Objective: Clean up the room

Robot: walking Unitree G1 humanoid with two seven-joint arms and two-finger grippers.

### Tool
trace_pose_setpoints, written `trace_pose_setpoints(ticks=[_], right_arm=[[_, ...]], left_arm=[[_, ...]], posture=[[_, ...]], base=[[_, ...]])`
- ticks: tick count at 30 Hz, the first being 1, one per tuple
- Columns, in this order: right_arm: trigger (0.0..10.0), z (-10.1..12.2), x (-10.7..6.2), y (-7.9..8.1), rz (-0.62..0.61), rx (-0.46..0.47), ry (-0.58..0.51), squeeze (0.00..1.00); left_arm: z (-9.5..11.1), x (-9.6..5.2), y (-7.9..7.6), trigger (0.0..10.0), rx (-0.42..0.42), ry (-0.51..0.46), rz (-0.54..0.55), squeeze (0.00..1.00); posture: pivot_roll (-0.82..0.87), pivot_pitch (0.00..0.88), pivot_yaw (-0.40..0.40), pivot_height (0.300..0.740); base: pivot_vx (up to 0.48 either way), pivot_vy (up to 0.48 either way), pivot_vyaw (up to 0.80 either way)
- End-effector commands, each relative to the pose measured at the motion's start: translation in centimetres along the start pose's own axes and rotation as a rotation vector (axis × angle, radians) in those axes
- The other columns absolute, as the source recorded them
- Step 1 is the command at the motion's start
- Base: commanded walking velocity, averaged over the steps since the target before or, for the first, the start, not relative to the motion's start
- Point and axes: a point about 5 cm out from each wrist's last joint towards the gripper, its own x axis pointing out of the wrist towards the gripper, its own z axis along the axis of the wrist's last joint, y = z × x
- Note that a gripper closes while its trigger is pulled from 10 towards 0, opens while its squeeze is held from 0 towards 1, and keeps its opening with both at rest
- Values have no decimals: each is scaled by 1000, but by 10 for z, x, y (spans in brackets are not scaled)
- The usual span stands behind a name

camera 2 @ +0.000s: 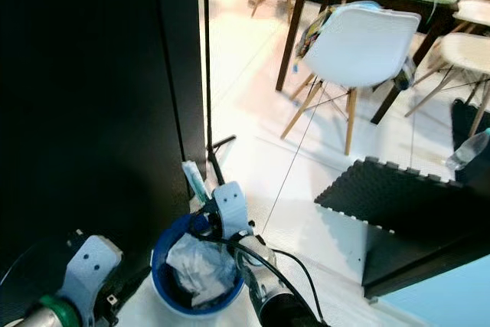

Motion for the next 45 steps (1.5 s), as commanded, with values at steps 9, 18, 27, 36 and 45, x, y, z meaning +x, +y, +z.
trace_pose_setpoints(ticks=[9,18,27,36,45], right_arm=[[10000,4,7,7,-16,30,-34,1000],[10000,14,1,-13,-49,2,-114,0],[10000,19,-45,-29,-156,-11,-368,0],[10000,18,-78,-31,-249,-25,-409,0],[10000,33,-70,-36,-242,-37,-420,0]], left_arm=[[0,-20,-4,10000,-52,49,13,0],[4,1,-1,10000,-35,20,16,0],[12,41,18,10000,-124,-31,256,0],[6,49,33,10000,-240,-29,402,0],[6,57,40,10000,-226,-45,506,0]], posture=[[181,319,49,740],[109,249,39,740],[-6,168,45,740],[-57,119,45,740],[-47,93,32,740]], base=[[0,0,0],[0,0,0],[0,0,0],[0,0,0],[0,0,0]])
